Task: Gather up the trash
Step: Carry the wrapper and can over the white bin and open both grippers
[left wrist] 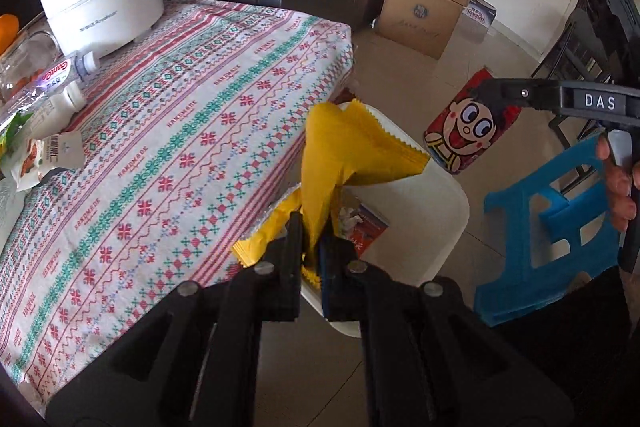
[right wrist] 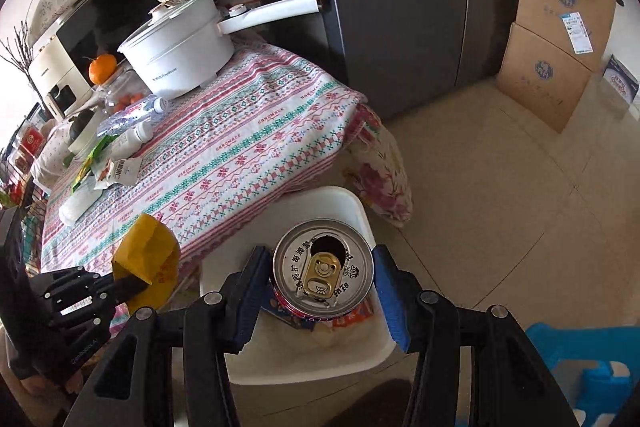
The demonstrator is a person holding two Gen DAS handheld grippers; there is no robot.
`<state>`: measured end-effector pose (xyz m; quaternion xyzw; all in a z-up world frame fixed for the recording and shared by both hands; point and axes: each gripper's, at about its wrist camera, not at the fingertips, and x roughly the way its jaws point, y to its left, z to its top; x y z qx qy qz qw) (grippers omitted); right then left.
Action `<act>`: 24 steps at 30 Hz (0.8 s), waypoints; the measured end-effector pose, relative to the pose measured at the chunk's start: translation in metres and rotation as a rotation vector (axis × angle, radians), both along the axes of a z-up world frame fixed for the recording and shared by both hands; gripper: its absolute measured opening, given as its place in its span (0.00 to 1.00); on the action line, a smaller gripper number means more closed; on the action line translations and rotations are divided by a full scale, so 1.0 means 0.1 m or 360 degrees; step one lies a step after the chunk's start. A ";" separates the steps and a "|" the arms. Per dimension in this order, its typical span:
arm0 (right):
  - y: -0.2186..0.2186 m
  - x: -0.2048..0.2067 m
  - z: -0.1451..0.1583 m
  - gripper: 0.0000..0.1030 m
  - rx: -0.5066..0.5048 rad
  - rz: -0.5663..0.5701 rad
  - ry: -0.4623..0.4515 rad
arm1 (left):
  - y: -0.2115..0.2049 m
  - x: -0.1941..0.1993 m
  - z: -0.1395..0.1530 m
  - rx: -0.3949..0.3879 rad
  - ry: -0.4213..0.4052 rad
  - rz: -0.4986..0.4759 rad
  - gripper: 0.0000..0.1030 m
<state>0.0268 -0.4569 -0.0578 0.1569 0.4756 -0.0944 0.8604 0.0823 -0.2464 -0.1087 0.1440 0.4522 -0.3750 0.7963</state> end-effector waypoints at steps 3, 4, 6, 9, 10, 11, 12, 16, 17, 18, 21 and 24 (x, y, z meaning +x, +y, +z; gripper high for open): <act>-0.12 -0.09 -0.06 0.51 0.0016 -0.0035 0.0028 | -0.19 -0.05 -0.19 0.0037 -0.0003 -0.0051 0.08; -0.15 -0.11 -0.08 0.51 0.0025 -0.0043 0.0035 | -0.24 -0.06 -0.25 0.0054 -0.0010 -0.0065 0.08; -0.20 -0.14 -0.10 0.51 0.0034 -0.0058 0.0039 | -0.32 -0.09 -0.35 0.0085 -0.0023 -0.0092 0.08; -0.25 -0.16 -0.13 0.51 0.0036 -0.0068 0.0052 | -0.40 -0.13 -0.46 0.0120 -0.0042 -0.0124 0.09; -0.26 -0.16 -0.14 0.51 0.0036 -0.0071 0.0058 | -0.41 -0.14 -0.49 0.0130 -0.0047 -0.0133 0.09; -0.27 -0.17 -0.15 0.51 0.0036 -0.0074 0.0064 | -0.42 -0.14 -0.51 0.0140 -0.0050 -0.0137 0.10; -0.28 -0.18 -0.16 0.51 0.0035 -0.0077 0.0070 | -0.42 -0.14 -0.51 0.0136 -0.0044 -0.0133 0.11; -0.30 -0.18 -0.17 0.51 0.0031 -0.0099 0.0082 | -0.37 -0.14 -0.45 0.0084 -0.0027 -0.0113 0.48; -0.31 -0.18 -0.17 0.51 0.0032 -0.0101 0.0081 | -0.35 -0.15 -0.42 0.0074 -0.0044 -0.0101 0.55; -0.31 -0.17 -0.16 0.51 0.0033 -0.0101 0.0081 | -0.33 -0.16 -0.39 0.0061 -0.0060 -0.0096 0.64; -0.29 -0.15 -0.16 0.51 0.0030 -0.0093 0.0083 | -0.27 -0.17 -0.31 0.0075 -0.0080 -0.0076 0.74; -0.24 -0.11 -0.17 0.51 0.0028 -0.0068 0.0093 | -0.18 -0.15 -0.22 0.0084 -0.0098 -0.0031 0.82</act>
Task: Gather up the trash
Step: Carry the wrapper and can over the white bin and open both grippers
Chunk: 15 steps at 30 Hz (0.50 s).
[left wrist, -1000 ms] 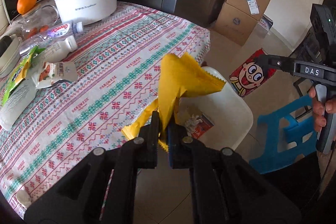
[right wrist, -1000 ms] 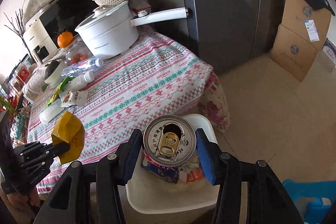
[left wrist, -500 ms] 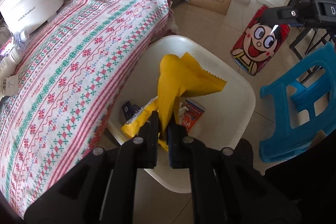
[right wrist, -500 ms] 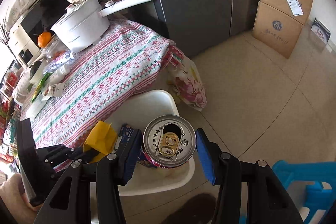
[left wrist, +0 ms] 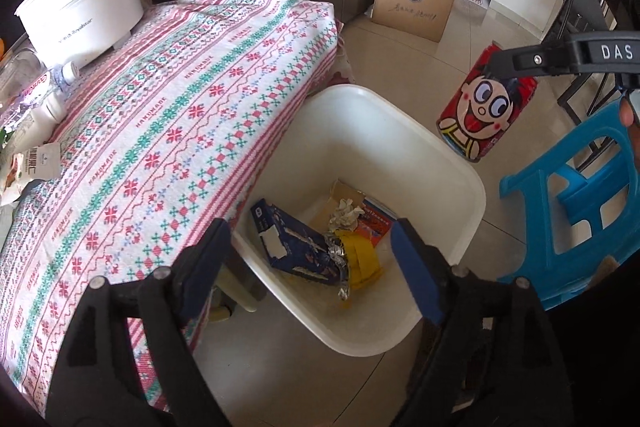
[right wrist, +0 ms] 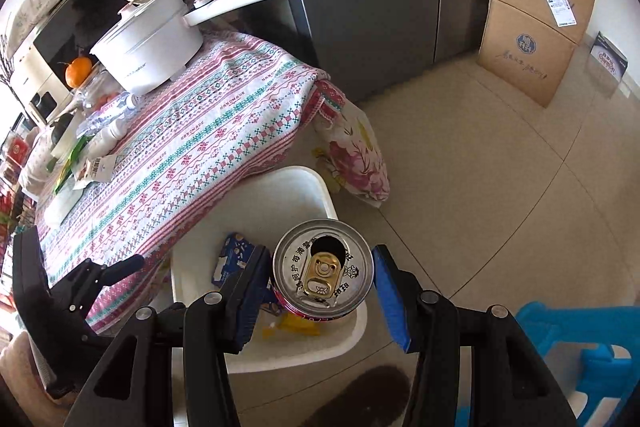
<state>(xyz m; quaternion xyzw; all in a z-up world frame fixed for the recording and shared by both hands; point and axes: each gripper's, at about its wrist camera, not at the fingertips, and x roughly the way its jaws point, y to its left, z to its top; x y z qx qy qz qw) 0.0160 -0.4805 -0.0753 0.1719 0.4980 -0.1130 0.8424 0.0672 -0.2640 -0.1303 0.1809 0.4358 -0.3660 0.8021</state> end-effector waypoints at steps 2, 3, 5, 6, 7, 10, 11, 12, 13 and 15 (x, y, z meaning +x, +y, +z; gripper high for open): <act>0.03 0.04 -0.04 0.52 -0.0001 0.0018 0.0021 | 0.09 0.02 0.06 -0.0001 0.0000 0.0030 0.83; 0.05 0.07 -0.06 0.52 -0.0001 0.0024 0.0037 | 0.14 0.04 0.09 -0.0004 0.0002 0.0046 0.84; 0.09 0.14 -0.13 0.52 -0.0003 0.0034 0.0084 | 0.24 0.07 0.15 -0.0003 -0.0002 0.0084 0.88; 0.11 0.19 -0.16 0.52 -0.0003 0.0040 0.0110 | 0.30 0.09 0.18 0.0001 -0.0010 0.0104 0.90; 0.14 0.24 -0.20 0.52 -0.0003 0.0048 0.0136 | 0.34 0.11 0.21 0.0008 -0.0019 0.0122 0.92; 0.24 0.40 -0.32 0.52 -0.0021 0.0086 0.0207 | 0.51 0.14 0.28 0.0026 -0.0064 0.0183 0.93; 0.28 0.45 -0.36 0.52 -0.0034 0.0101 0.0231 | 0.56 0.15 0.31 0.0030 -0.0082 0.0200 0.93; 0.32 0.51 -0.40 0.52 -0.0046 0.0114 0.0256 | 0.61 0.16 0.33 0.0032 -0.0098 0.0213 0.94; 0.36 0.55 -0.45 0.52 -0.0055 0.0125 0.0282 | 0.65 0.16 0.36 0.0034 -0.0112 0.0224 0.94; 0.44 0.63 -0.55 0.52 -0.0063 0.0145 0.0329 | 0.75 0.16 0.40 0.0036 -0.0132 0.0243 0.94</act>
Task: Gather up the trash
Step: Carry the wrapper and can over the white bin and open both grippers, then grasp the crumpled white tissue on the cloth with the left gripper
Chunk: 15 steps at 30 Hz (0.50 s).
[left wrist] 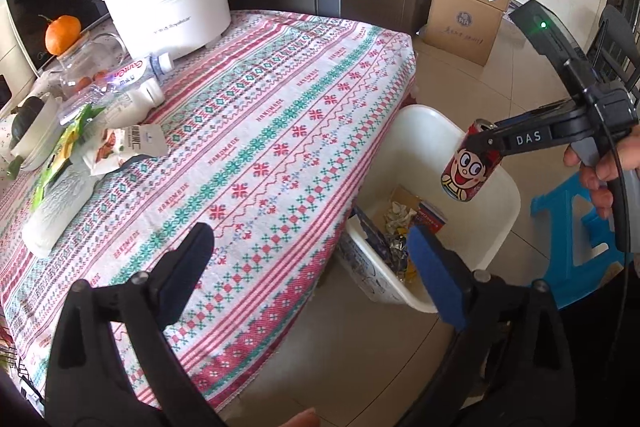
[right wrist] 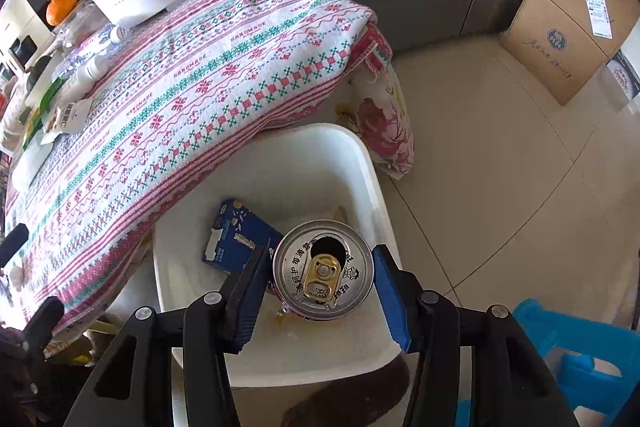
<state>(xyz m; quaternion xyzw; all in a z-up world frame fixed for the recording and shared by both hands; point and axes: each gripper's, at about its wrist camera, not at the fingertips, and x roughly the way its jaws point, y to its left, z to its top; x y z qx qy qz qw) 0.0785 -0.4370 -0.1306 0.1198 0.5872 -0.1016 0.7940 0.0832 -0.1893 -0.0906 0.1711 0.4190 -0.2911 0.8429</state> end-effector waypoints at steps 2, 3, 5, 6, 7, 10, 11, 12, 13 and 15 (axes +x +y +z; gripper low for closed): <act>0.06 0.05 -0.06 0.52 -0.0009 0.0018 0.0033 | 0.08 0.00 0.03 0.0006 -0.0012 0.0012 0.95; 0.09 0.07 -0.09 0.52 -0.0018 0.0028 0.0043 | 0.12 0.00 0.04 0.0010 -0.0017 0.0014 0.95; 0.14 0.10 -0.11 0.52 -0.0038 0.0044 0.0055 | 0.18 -0.01 0.06 0.0020 -0.0030 0.0016 0.95; 0.16 0.11 -0.11 0.52 -0.0042 0.0049 0.0057 | 0.22 -0.01 0.07 0.0027 -0.0038 0.0018 0.95; 0.18 0.12 -0.11 0.52 -0.0042 0.0051 0.0058 | 0.25 -0.01 0.07 0.0033 -0.0043 0.0021 0.95; 0.22 0.14 -0.11 0.52 -0.0042 0.0052 0.0073 | 0.35 -0.01 0.09 0.0039 -0.0045 0.0036 0.95; 0.23 0.15 -0.10 0.52 -0.0045 0.0046 0.0078 | 0.39 -0.01 0.10 0.0039 -0.0045 0.0046 0.95; 0.23 0.16 -0.09 0.53 -0.0043 0.0042 0.0081 | 0.43 0.00 0.11 0.0038 -0.0044 0.0056 0.95; 0.24 0.17 -0.06 0.53 -0.0037 0.0042 0.0076 | 0.47 0.00 0.11 0.0037 -0.0041 0.0066 0.95; 0.28 0.18 0.01 0.60 -0.0026 0.0040 0.0047 | 0.55 0.01 0.13 0.0036 -0.0037 0.0088 0.95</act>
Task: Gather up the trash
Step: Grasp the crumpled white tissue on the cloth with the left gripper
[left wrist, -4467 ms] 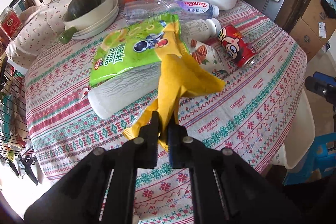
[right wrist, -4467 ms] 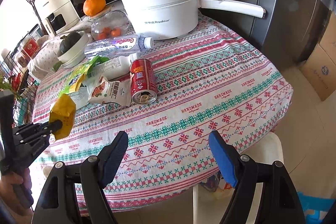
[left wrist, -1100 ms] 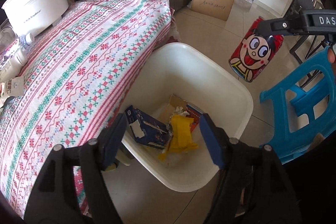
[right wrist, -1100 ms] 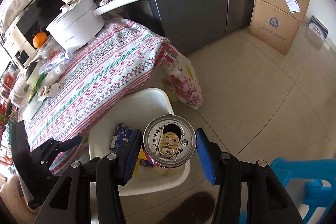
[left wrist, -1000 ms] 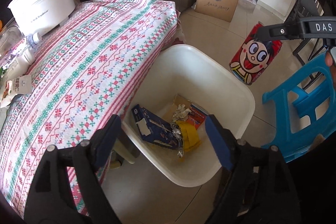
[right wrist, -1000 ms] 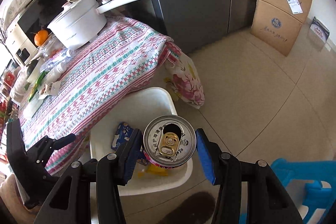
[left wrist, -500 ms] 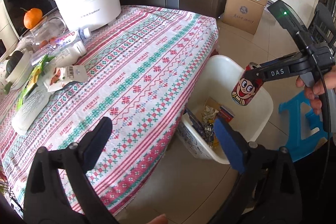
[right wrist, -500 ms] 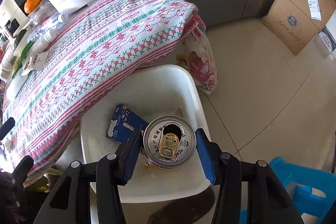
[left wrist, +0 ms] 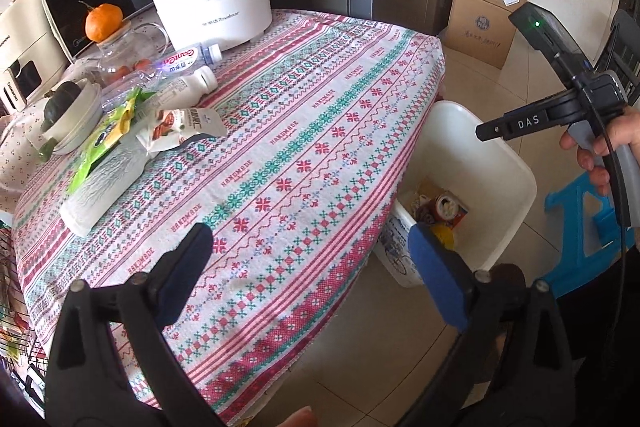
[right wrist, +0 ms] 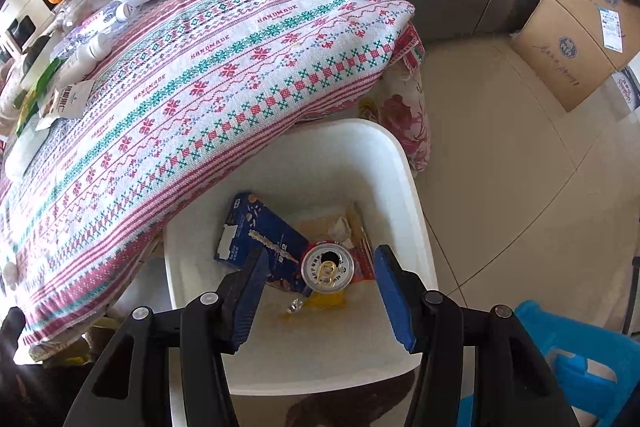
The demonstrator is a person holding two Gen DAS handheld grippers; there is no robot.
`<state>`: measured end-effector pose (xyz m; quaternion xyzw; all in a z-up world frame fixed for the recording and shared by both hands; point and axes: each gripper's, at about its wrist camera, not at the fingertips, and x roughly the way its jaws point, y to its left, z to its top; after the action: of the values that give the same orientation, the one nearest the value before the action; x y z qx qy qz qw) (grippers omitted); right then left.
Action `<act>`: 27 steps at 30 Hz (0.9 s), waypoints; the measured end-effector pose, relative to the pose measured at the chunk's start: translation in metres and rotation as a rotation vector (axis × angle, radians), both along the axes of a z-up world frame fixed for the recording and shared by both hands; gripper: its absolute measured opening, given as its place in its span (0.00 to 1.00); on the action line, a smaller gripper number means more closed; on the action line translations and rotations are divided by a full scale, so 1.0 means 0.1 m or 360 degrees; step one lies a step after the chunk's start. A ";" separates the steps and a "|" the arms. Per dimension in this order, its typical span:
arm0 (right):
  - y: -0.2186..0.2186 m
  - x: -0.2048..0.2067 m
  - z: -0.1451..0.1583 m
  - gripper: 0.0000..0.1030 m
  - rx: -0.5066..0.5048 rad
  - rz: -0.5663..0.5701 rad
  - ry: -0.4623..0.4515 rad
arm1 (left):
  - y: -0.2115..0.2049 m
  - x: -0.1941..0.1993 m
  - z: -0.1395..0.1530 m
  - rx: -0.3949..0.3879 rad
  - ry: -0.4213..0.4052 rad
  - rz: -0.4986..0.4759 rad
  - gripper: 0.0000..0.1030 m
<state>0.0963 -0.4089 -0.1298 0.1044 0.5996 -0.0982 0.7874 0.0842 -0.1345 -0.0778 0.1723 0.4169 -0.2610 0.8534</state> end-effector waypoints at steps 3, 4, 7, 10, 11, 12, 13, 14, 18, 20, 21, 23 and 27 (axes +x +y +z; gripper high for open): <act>0.05 0.00 0.16 0.64 0.0006 -0.0003 -0.0075 | 0.12 0.01 0.03 0.0002 0.0006 0.0034 0.95; 0.08 0.00 0.23 0.64 0.0013 -0.0002 -0.0106 | 0.17 0.02 0.04 0.0002 0.0011 0.0046 0.95; 0.18 0.00 0.45 0.69 0.0046 0.0002 -0.0213 | 0.33 0.06 0.07 -0.0008 0.0052 0.0080 0.95; 0.30 0.01 0.63 0.72 0.0068 0.0023 -0.0307 | 0.55 0.12 0.12 -0.0013 0.0103 0.0147 0.95; 0.35 0.02 0.69 0.73 0.0073 0.0036 -0.0334 | 0.63 0.15 0.12 -0.0014 0.0124 0.0173 0.95; 0.40 0.03 0.74 0.75 0.0078 0.0048 -0.0357 | 0.73 0.18 0.13 -0.0019 0.0145 0.0202 0.95; 0.45 0.04 0.79 0.75 0.0081 0.0060 -0.0378 | 0.82 0.21 0.14 -0.0024 0.0164 0.0233 0.95; 0.49 0.06 0.82 0.76 0.0084 0.0071 -0.0396 | 0.92 0.25 0.13 -0.0030 0.0187 0.0265 0.95; 0.68 0.15 0.91 0.77 0.0093 0.0118 -0.0435 | 1.32 0.34 0.12 -0.0069 0.0270 0.0385 0.95; 0.78 0.20 0.91 0.78 0.0095 0.0146 -0.0435 | 1.50 0.38 0.09 -0.0081 0.0312 0.0435 0.95; 0.83 0.23 0.92 0.78 0.0092 0.0159 -0.0432 | 1.59 0.39 0.07 -0.0085 0.0335 0.0456 0.95; 0.94 0.28 0.91 0.78 0.0089 0.0185 -0.0429 | 1.75 0.42 0.00 -0.0093 0.0394 0.0493 0.94; 1.16 0.37 0.92 0.78 0.0093 0.0243 -0.0428 | 2.02 0.44 -0.17 -0.0092 0.0521 0.0557 0.89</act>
<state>0.1335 -0.2927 -0.0375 0.0934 0.4976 -0.0057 0.8623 0.1279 0.0674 -0.0949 0.0284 0.5655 -0.1455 0.8113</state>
